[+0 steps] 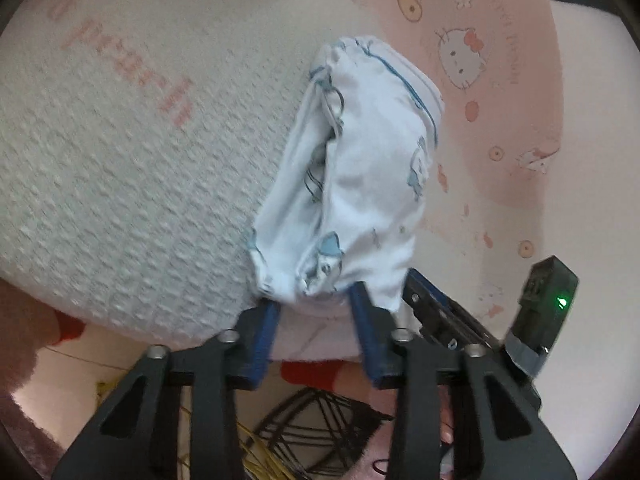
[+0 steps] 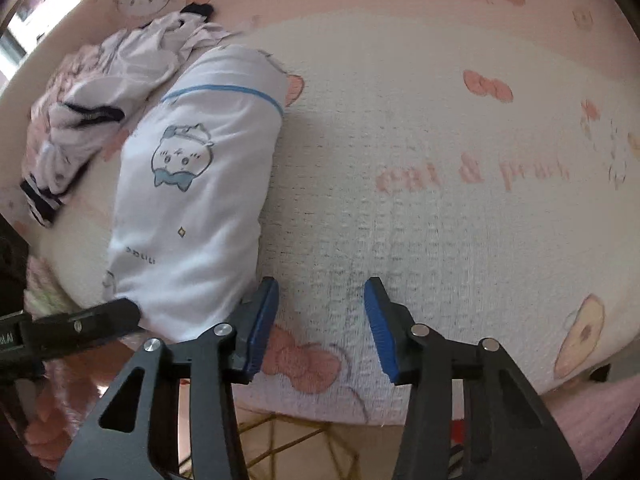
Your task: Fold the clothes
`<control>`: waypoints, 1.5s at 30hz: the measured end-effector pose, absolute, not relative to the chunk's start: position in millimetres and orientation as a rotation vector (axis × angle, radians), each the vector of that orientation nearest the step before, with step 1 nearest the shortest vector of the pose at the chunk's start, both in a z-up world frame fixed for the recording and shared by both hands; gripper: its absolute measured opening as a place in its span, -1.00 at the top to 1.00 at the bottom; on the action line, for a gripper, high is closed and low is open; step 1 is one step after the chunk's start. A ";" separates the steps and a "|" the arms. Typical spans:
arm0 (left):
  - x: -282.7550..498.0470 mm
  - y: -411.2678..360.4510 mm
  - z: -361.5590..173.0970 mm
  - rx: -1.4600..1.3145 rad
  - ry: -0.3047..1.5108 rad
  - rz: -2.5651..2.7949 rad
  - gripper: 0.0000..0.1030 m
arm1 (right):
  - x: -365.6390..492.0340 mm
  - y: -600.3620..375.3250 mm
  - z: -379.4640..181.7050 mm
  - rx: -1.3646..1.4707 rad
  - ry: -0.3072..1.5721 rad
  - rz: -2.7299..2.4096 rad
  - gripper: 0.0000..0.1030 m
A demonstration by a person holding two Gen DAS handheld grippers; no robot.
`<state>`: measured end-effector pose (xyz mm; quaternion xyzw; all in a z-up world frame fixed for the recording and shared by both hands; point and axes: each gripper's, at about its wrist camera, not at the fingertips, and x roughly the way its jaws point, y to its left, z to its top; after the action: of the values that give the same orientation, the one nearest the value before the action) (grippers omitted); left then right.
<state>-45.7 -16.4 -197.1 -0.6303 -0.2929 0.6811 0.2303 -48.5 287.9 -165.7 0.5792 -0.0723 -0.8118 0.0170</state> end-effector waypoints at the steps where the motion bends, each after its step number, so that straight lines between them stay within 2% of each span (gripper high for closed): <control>1: -48.4 -17.9 -196.1 -1.728 -0.800 1.892 0.49 | -49.7 284.2 -166.1 1.801 -0.183 -2.534 0.11; 5: -51.4 -16.6 -186.9 -1.697 -0.686 1.995 0.55 | -49.9 271.8 -166.1 1.782 -0.129 -2.498 0.13; 9: -63.6 -26.1 -168.9 -1.640 -0.539 2.203 0.55 | -49.9 257.9 -164.2 1.729 -0.213 -2.392 0.19; 11: -70.5 -46.4 -164.3 -1.619 -0.551 2.305 0.55 | -46.8 245.1 -163.6 1.696 -0.222 -2.326 0.19; 14: -86.7 -57.5 -170.0 -1.630 -0.715 2.265 0.51 | -40.0 225.8 -155.6 1.659 -0.195 -2.279 0.17; 15: -88.7 -62.1 -174.5 -1.638 -0.790 2.214 0.48 | -37.5 220.3 -151.5 1.655 -0.179 -2.297 0.13; 16: -88.4 -63.4 -177.8 -1.638 -0.831 2.178 0.35 | -40.4 224.1 -149.2 1.661 -0.165 -2.331 0.09; 17: -87.0 -60.1 -179.7 -1.638 -0.831 2.163 0.22 | -43.2 228.0 -146.9 1.667 -0.152 -2.364 0.07; 23: -76.9 -34.3 -183.8 -1.675 -0.627 2.164 0.15 | -54.2 281.3 -125.1 1.638 -0.323 -2.625 0.01; 25: -77.6 -30.5 -182.5 -1.679 -0.636 2.188 0.15 | -67.6 299.8 -109.2 1.582 -0.373 -2.699 -0.06; 29: -68.9 -27.9 -184.0 -1.697 -0.704 2.157 0.15 | -112.2 314.0 -90.4 1.538 -0.338 -2.782 -0.09; 35: -84.5 -12.0 -196.4 -1.700 -0.699 2.153 0.16 | -175.0 294.4 -144.1 1.727 -0.360 -2.549 -0.11; 39: -108.0 -26.3 -194.8 -1.683 -0.685 2.221 0.16 | -163.1 291.4 -165.1 1.809 -0.474 -2.460 -0.11; 45: -150.5 -33.0 -191.9 -1.623 -0.747 2.228 0.16 | -131.3 298.9 -160.3 1.840 -0.605 -2.362 -0.10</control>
<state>-150.5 -33.0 -191.9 -0.5624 -0.2589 0.7723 0.1423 -131.3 298.9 -160.3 0.6018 -0.1978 -0.7725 0.0432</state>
